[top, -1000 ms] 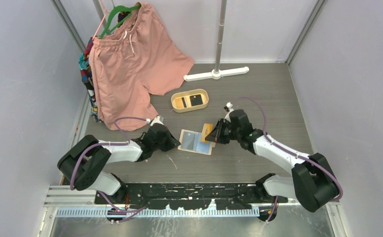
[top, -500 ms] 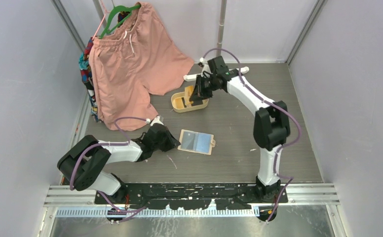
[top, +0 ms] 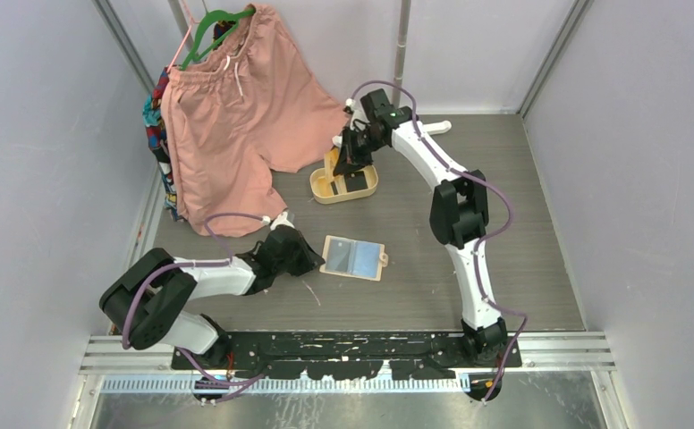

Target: Take the credit cards out of the card holder

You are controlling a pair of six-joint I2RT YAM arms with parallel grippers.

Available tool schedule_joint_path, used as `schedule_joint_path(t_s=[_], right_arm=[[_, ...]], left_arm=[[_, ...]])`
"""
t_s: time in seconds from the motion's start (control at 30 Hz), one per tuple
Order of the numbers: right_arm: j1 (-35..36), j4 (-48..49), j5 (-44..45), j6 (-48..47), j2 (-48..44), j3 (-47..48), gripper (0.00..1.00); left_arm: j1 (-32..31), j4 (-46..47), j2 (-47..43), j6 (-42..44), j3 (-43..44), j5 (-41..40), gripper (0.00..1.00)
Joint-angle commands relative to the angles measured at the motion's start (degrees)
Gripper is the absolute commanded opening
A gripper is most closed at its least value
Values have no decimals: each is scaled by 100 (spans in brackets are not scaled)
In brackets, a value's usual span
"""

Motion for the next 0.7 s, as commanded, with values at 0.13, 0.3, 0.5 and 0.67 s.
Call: schedule_joint_path(t_s=[0.13, 0.3, 0.5, 0.67], right_arm=[[177, -25, -159, 58, 281, 361, 1], [175, 52, -116, 139, 481, 417, 1], [174, 91, -118, 243, 770, 647, 1], [170, 95, -155, 297, 987, 816, 2]], left_arm=[[1, -247, -46, 167, -27, -185, 0], [10, -249, -14, 177, -19, -178, 0], [26, -332, -53, 191, -10, -201, 0], [67, -433, -108, 241, 13, -229, 0]])
